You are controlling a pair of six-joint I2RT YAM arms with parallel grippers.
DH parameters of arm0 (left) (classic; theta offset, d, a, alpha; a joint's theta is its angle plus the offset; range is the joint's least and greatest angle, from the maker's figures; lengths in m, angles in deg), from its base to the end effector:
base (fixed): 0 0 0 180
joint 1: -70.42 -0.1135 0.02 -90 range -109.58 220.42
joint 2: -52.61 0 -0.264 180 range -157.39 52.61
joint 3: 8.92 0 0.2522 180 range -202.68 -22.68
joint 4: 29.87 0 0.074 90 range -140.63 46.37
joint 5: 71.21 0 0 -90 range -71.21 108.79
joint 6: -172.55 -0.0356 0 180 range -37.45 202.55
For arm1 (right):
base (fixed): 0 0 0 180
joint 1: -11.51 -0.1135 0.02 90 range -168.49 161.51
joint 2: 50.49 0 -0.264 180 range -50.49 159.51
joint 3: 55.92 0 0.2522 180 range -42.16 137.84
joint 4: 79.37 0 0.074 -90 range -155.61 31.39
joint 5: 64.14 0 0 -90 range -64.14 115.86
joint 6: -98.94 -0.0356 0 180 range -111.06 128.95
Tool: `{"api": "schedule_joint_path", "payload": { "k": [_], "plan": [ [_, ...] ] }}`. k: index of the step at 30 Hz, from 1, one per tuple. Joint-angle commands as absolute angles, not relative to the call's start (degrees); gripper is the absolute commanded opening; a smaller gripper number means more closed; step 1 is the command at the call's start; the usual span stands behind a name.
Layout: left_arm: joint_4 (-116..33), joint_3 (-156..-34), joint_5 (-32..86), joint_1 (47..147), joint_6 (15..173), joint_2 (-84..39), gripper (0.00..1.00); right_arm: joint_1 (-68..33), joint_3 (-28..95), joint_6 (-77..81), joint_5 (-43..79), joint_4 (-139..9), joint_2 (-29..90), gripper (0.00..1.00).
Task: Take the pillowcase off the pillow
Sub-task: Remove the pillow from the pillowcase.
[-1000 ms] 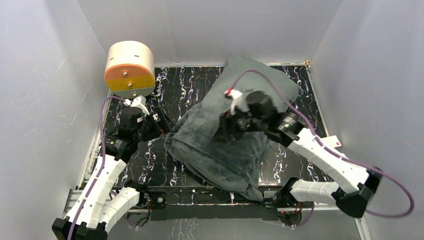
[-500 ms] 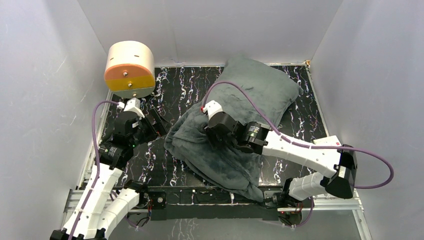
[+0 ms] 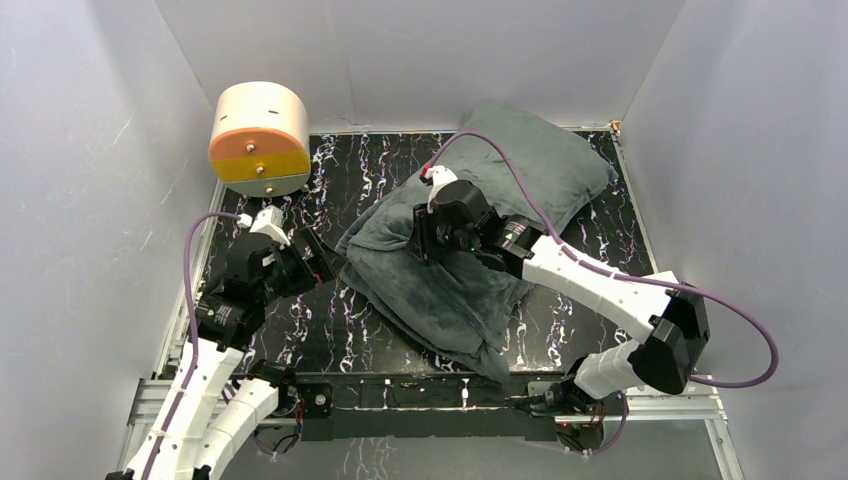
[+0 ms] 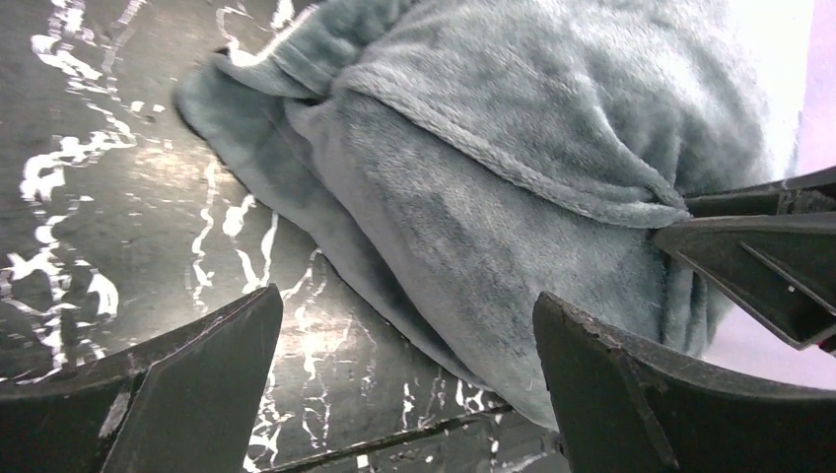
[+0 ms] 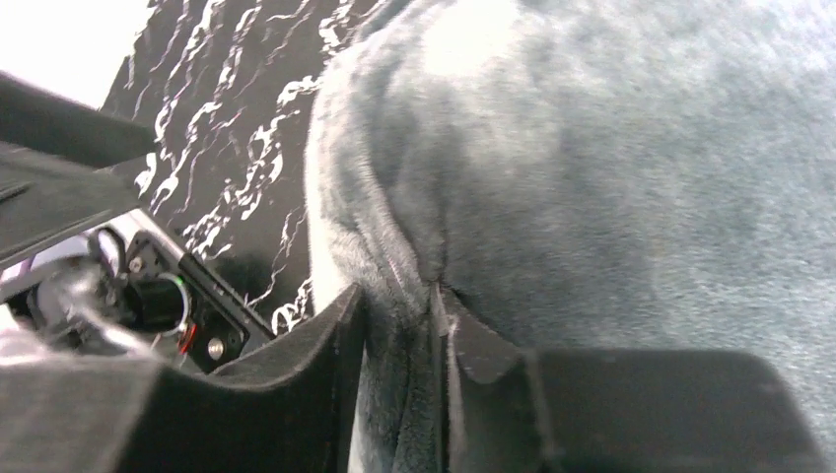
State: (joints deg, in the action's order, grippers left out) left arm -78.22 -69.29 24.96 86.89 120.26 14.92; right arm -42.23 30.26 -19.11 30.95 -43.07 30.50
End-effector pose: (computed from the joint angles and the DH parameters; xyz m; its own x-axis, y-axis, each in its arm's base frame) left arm 0.1355 -0.0440 0.3248 -0.5579 -0.4692 -0.6846 0.0424 0.8077 -0.5881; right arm 0.1939 0.2590 0.3405 -0.6263 -0.0619 -0.7772 -0.5255 0.7699 0.3622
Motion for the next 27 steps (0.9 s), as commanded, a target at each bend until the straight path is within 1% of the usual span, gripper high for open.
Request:
{"api": "schedule_joint_path", "payload": {
  "k": [1,3,5,6,8,10,12,14,15,16,18,19,20,21,24,27],
  "plan": [
    [-72.3,-66.31,34.73,86.89,123.46,15.54,0.98,-42.14,34.18,-15.7,24.73,-47.06,26.44,0.42],
    [-70.82,-65.13,37.63,86.93,124.88,15.57,0.98,-42.18,35.18,-13.53,26.38,-43.3,26.12,0.51],
    [-70.52,-64.22,39.41,86.86,125.86,16.12,0.98,-42.26,35.81,-11.58,28.21,-39.78,25.98,0.64],
    [-70.68,-63.68,39.65,86.9,126.06,16.75,0.98,-42.28,35.83,-10.87,28.59,-38.57,25.97,0.69],
    [-71.96,-63.32,38.16,86.88,126.13,18.52,0.98,-42.23,35.92,-10.2,29.5,-36.13,26.16,0.71],
    [-74.21,-63.52,34.85,86.92,125.14,19.99,0.98,-42.51,36.38,-9.34,28.74,-34.58,27.0,0.69],
    [-75.75,-63.38,32.19,86.92,124.29,21.17,0.98,-43.84,37.63,-8.24,27.9,-33.15,28.34,0.65],
    [-74.15,-61.94,32.82,86.87,124.52,21.79,0.98,-46.84,39.06,-6.01,29.08,-32.05,30.18,0.61],
    [-72.71,-61.1,34.22,86.88,125.19,21.58,0.98,-48.59,39.94,-5.24,31.68,-31.07,31.4,0.58],
    [-70.87,-60.32,35.79,86.94,125.89,21.09,0.98,-50.01,40.93,-4.96,35.03,-29.74,32.68,0.52],
    [-67.64,-59.12,39.2,86.88,127.12,19.49,0.97,-50.36,42.74,-6.1,45.27,-27.51,34.18,0.33],
    [-66.64,-58.74,40.5,86.94,127.53,18.38,0.96,-50.32,43.39,-6.92,49.19,-27.06,34.26,0.22],
    [-65.78,-58.51,41.66,86.91,127.81,17.36,0.95,-50.36,43.97,-7.71,51.43,-27.13,33.89,0.08],
    [-65.13,-58.26,42.41,86.99,128.14,16.34,0.95,-50.37,44.05,-8.48,52.56,-27.83,32.88,0.02],
    [-59.86,-56.27,45.44,86.97,129.6,13.92,0.93,-50.37,40.42,-9.29,49.64,-34.88,27.75,0.0],
    [-50.95,-54.61,50.86,86.97,132.54,11.99,0.92,-50.27,35.2,-13.38,50.78,-41.01,22.44,0.0]
  ]
}}
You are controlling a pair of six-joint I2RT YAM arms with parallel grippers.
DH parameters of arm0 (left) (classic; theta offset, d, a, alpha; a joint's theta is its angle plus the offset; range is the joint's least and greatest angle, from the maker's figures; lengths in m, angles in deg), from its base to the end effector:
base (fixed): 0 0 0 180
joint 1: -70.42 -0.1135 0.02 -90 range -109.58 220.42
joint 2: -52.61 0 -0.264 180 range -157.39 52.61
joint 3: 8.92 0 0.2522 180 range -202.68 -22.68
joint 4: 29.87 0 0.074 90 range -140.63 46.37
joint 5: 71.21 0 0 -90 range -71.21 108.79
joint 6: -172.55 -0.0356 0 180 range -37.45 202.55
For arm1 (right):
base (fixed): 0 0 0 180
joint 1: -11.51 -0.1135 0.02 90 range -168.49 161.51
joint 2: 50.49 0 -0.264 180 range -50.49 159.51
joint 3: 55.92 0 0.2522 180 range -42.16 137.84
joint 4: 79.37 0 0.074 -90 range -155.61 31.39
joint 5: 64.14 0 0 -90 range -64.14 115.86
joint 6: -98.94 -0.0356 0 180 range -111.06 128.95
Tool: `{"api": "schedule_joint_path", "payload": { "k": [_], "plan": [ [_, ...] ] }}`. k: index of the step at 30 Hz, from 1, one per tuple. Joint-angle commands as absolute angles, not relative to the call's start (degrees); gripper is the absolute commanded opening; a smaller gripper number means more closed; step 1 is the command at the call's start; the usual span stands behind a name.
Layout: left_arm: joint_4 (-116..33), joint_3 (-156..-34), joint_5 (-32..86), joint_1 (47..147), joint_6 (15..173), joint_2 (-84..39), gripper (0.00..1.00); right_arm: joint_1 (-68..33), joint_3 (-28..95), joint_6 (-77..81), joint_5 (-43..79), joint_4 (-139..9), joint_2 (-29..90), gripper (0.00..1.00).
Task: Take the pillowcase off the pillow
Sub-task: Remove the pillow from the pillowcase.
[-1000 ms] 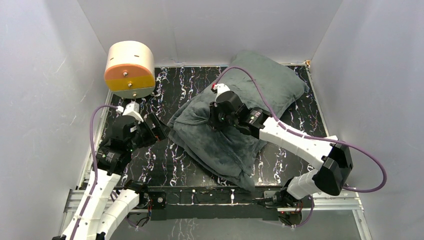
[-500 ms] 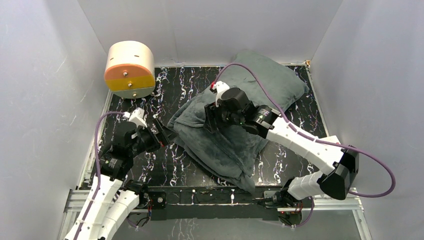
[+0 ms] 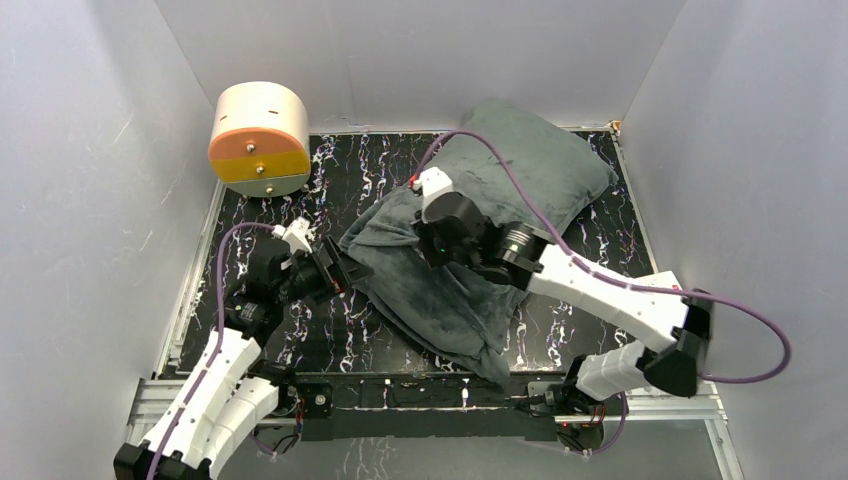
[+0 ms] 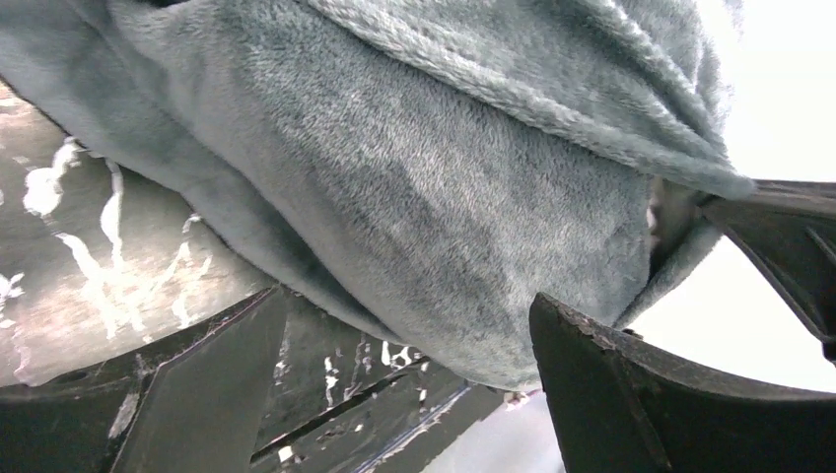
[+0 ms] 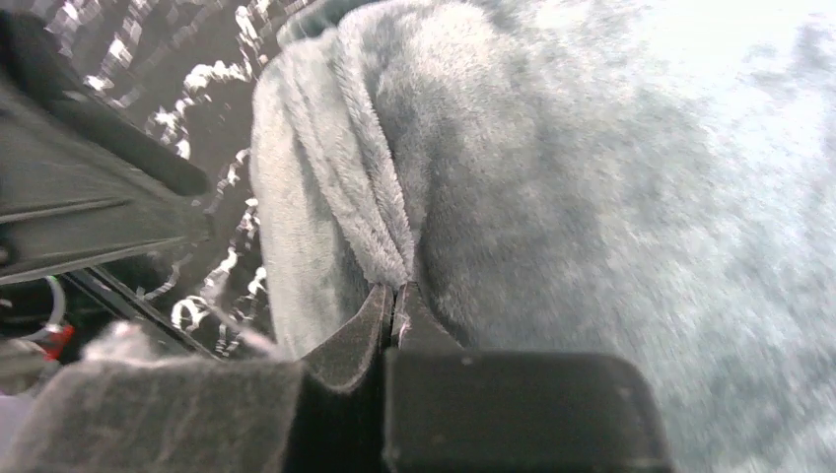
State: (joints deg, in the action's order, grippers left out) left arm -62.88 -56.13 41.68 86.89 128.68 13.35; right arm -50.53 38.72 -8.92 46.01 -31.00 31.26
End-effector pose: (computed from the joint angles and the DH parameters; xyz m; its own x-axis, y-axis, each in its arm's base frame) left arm 0.1515 -0.0592 0.2702 -0.7134 -0.4817 -0.5090 0.1223 0.6296 -0.7672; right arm 0.1587 0.2729 0.3687 -0.4730 -0.2770 -0.8364 -0.5806 0.8120 0.0594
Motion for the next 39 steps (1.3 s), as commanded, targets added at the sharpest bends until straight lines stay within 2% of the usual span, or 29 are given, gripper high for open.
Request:
{"api": "schedule_joint_path", "payload": {
  "k": [1,3,5,7,11,19,21,24,26,32,37,39],
  "plan": [
    [-47.12,-54.99,53.17,87.13,133.99,11.41,0.92,-50.21,32.94,-14.85,50.89,-43.84,20.88,0.0],
    [-39.95,-56.16,53.84,89.84,136.18,10.69,0.91,-49.56,28.37,-16.25,46.19,-48.15,18.99,0.0],
    [-39.85,-57.84,47.64,94.76,133.49,9.21,0.92,-49.18,28.46,-16.87,41.26,-48.04,19.8,0.0],
    [-40.12,-58.98,44.06,98.95,132.06,4.96,0.92,-49.2,28.23,-19.28,44.06,-46.05,19.79,0.0],
    [-39.77,-60.45,38.76,106.06,131.49,-3.23,0.83,-49.23,23.38,-20.86,47.63,-48.23,16.06,0.0],
    [-39.54,-57.1,28.35,110.67,131.24,-1.3,0.61,-49.23,18.08,-19.08,44.34,-49.16,15.84,0.0],
    [-38.9,-57.53,29.89,110.91,131.02,-3.61,0.49,-49.19,17.44,-18.0,43.68,-50.59,15.11,0.0],
    [-39.37,-57.9,32.39,112.03,127.03,-5.75,0.15,-49.22,17.49,-15.0,44.2,-52.6,14.21,0.0],
    [-42.4,-56.49,29.79,112.73,126.02,-3.69,0.02,-49.22,19.65,-13.21,48.03,-49.9,14.18,0.0],
    [-47.95,-47.09,23.01,112.79,130.98,8.32,0.0,-49.19,22.21,-5.32,62.0,-48.21,14.19,0.0],
    [-63.43,-47.19,17.42,112.87,135.05,14.17,0.0,-48.88,21.76,-1.68,81.34,-47.16,17.64,0.0],
    [-67.25,-46.19,14.3,112.83,138.04,18.29,0.0,-48.09,20.95,-2.08,80.46,-45.16,19.77,0.0]
  ]
}}
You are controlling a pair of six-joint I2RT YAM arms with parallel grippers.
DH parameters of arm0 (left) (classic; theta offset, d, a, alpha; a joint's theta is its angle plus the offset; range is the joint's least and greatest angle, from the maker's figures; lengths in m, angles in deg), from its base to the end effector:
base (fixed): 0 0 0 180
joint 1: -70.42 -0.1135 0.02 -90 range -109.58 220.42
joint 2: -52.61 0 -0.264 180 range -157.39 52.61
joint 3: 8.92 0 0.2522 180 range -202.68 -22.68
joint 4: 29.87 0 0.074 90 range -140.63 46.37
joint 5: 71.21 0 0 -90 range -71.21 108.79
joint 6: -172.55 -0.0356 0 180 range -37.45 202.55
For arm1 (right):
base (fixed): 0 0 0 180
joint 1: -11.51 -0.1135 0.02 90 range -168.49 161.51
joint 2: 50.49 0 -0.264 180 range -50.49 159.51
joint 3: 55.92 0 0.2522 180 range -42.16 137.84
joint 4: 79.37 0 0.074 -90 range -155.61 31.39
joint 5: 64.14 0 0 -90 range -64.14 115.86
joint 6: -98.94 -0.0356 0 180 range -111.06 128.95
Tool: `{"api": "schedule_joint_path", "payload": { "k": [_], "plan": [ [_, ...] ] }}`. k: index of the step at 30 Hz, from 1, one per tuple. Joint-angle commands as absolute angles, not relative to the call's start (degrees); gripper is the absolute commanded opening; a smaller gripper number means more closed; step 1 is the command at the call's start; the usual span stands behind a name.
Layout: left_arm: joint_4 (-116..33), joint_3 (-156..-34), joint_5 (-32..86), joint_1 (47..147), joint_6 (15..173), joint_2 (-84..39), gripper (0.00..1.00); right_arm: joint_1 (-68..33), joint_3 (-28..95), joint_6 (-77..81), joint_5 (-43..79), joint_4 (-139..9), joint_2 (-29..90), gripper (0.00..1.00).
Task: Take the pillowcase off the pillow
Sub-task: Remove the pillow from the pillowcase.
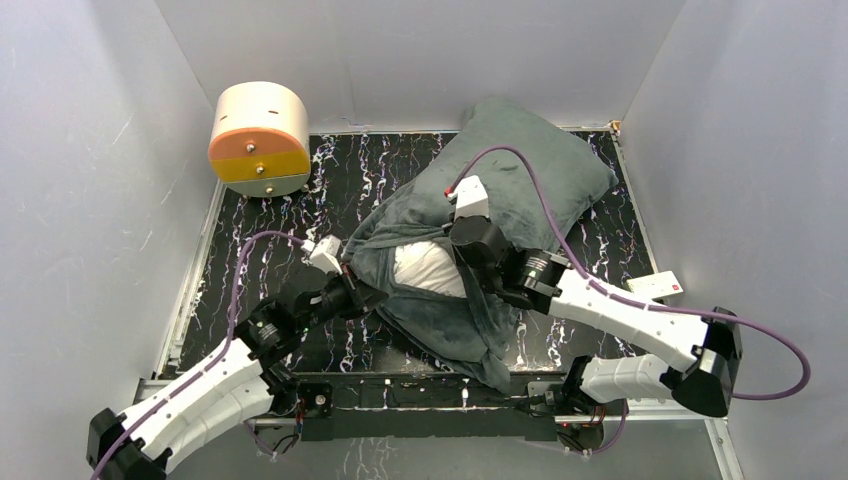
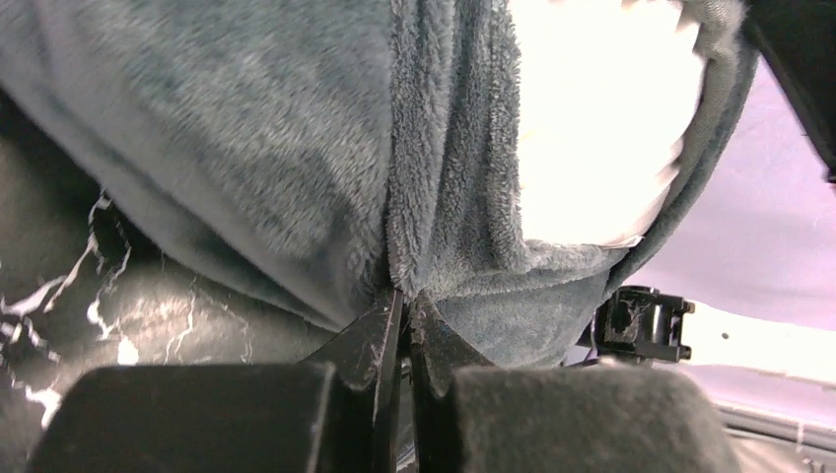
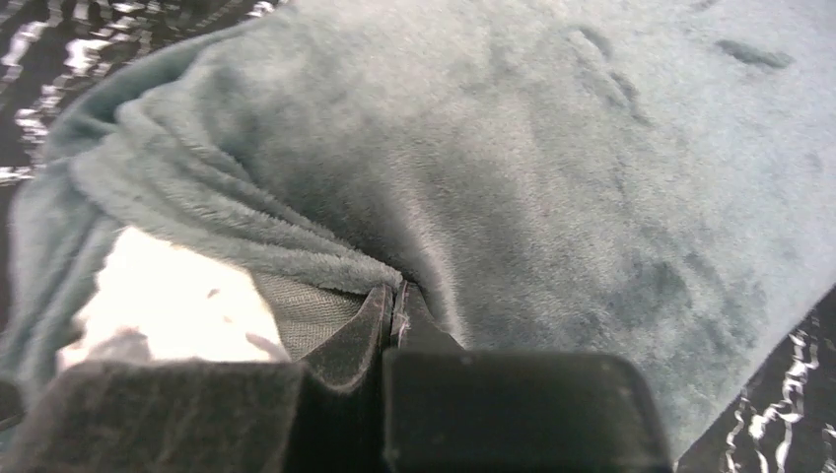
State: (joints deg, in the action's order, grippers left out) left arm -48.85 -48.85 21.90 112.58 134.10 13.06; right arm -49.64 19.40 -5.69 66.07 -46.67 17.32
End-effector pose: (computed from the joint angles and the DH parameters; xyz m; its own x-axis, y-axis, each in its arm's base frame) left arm 0.1265 -0.1172 0.2483 -0.7018 -0.4195 -0.5758 0.2553 0.6065 -0.7530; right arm 0.1465 0.2183 0.3478 -0.2965 -0.1384 -0.9450 -0.3226 0.9458 -0.0373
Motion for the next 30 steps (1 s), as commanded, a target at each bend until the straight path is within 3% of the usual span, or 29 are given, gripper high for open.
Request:
{"api": "schedule_joint_path", "payload": {
  "k": [1,6,7,8,11,13,16,21,23,28,30],
  "plan": [
    [-68.14,-45.48,13.1,112.85,139.61,19.96,0.0,-47.79,20.51,-3.68,77.73,-43.68,20.92,0.0],
    [-65.11,-46.6,13.8,112.83,138.0,22.23,0.0,-47.71,17.29,-10.44,63.98,-41.41,23.33,0.0],
    [-64.14,-47.71,14.19,112.83,136.57,21.44,0.09,-47.73,16.3,-11.16,62.46,-42.22,22.8,0.0],
    [-63.43,-49.9,14.47,112.87,135.49,20.51,0.27,-47.73,15.37,-11.4,60.57,-43.33,22.15,0.0],
    [-61.07,-55.53,14.65,112.87,132.46,16.75,0.65,-47.73,13.25,-11.51,55.9,-46.28,19.86,0.0],
    [-60.19,-59.65,14.29,112.83,130.66,13.62,0.77,-47.73,13.04,-11.81,54.69,-46.78,18.87,0.0],
    [-59.8,-65.21,14.98,112.87,128.86,8.21,0.83,-47.72,13.37,-12.4,53.72,-47.15,18.25,0.0],
    [-64.09,-70.09,13.68,112.83,127.7,0.13,0.82,-47.72,15.26,-12.43,52.15,-46.5,18.16,0.0],
    [-68.18,-70.78,10.71,112.86,127.81,-2.52,0.76,-47.71,16.09,-12.28,52.93,-46.18,17.93,0.0],
    [-68.5,-66.49,8.86,112.88,129.24,-2.63,0.46,-47.71,17.62,-11.31,56.07,-46.11,16.63,0.0],
    [-68.5,-65.52,7.55,112.86,129.0,-1.95,0.24,-47.71,18.34,-10.56,57.2,-46.19,16.21,0.0]
  ]
}}
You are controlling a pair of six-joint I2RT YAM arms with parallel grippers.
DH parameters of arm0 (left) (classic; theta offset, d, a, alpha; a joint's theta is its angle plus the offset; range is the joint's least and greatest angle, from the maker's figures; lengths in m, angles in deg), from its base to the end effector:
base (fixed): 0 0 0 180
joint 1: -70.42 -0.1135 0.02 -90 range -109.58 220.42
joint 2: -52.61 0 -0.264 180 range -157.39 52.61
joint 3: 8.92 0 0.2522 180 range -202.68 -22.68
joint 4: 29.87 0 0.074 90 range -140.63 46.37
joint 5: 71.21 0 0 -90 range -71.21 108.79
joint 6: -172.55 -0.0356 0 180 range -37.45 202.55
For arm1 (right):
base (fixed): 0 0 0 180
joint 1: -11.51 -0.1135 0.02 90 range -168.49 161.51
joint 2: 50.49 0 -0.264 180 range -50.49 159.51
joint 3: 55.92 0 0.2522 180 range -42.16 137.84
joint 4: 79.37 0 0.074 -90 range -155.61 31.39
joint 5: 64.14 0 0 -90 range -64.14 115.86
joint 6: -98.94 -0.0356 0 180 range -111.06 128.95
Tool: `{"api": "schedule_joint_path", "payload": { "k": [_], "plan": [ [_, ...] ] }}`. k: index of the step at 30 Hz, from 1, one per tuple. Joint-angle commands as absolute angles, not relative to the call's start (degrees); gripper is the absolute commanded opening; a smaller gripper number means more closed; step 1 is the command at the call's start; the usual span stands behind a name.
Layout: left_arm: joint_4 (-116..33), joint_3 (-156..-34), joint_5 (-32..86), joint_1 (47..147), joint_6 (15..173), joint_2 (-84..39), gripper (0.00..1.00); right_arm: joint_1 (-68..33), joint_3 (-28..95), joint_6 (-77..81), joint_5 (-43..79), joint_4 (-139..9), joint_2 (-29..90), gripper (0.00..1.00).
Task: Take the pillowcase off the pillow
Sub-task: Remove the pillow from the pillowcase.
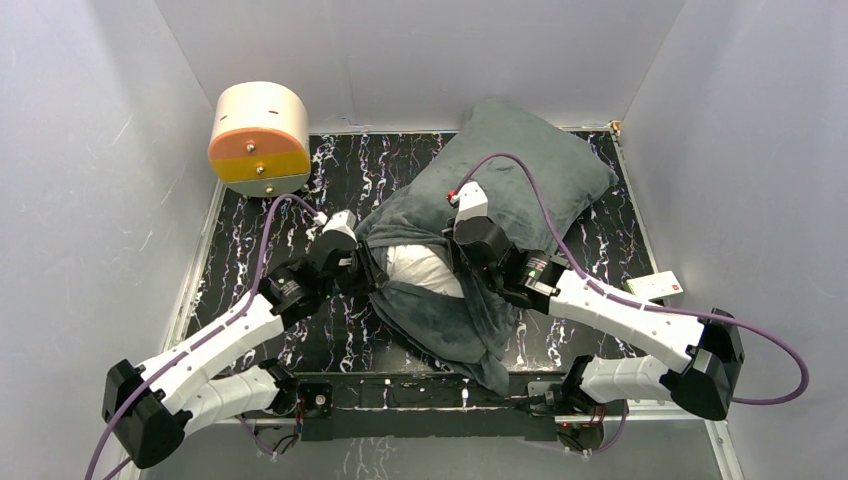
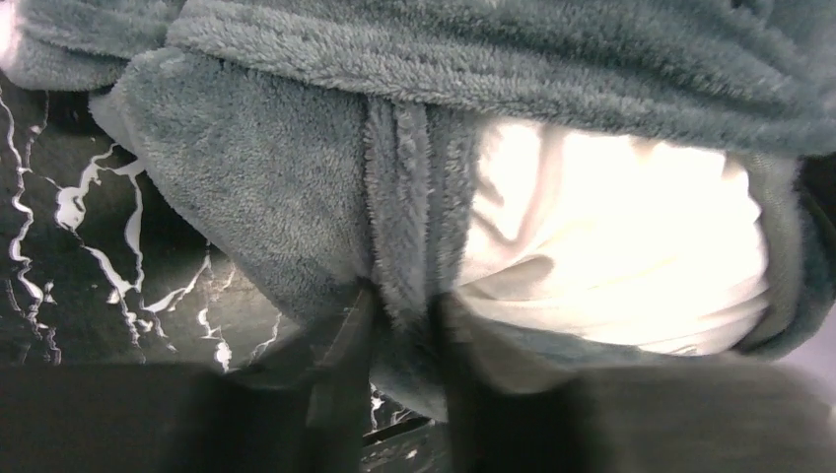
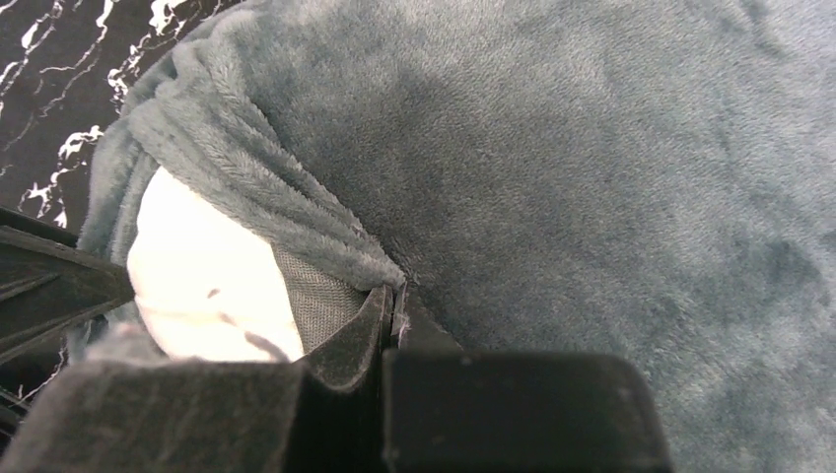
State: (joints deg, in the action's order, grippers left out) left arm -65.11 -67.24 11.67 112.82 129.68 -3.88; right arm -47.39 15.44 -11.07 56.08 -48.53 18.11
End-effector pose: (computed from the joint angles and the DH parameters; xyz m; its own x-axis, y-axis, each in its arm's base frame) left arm 0.1636 -0.1435 0.2815 -0.7110 -0.3356 -0.6179 0.1052 0.8181 -0.5654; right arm 0.1538 0.2202 0.3221 -0.4031 -0.0959 -0.9101 -0.3965 0.9146 0.0793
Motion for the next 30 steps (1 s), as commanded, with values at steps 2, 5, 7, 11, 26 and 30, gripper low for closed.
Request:
{"api": "schedule_joint_path", "payload": {
  "k": [2,5,7,11,26,30],
  "plan": [
    [-69.75,-64.48,5.09,112.85,129.85,-0.65,0.01,-47.72,19.23,-9.49,58.34,-46.32,15.81,0.0],
    [-73.59,-61.96,-0.38,112.87,133.77,3.99,0.0,-47.73,19.88,-6.66,66.34,-47.1,14.92,0.0],
    [-76.57,-59.24,-4.11,112.85,137.53,8.9,0.0,-47.5,20.88,-5.44,75.39,-46.5,15.26,0.0],
    [-82.53,-55.15,-9.45,112.77,142.75,18.13,0.0,-44.86,23.22,-4.0,79.48,-42.89,17.57,0.0],
    [-63.5,-45.13,3.49,112.83,139.75,8.97,0.0,-43.6,30.83,-1.03,24.02,-44.74,21.79,0.29],
    [-62.73,-45.66,3.38,112.82,138.48,12.48,0.0,-44.39,44.34,6.88,11.16,-34.7,30.93,0.42]
  ]
}}
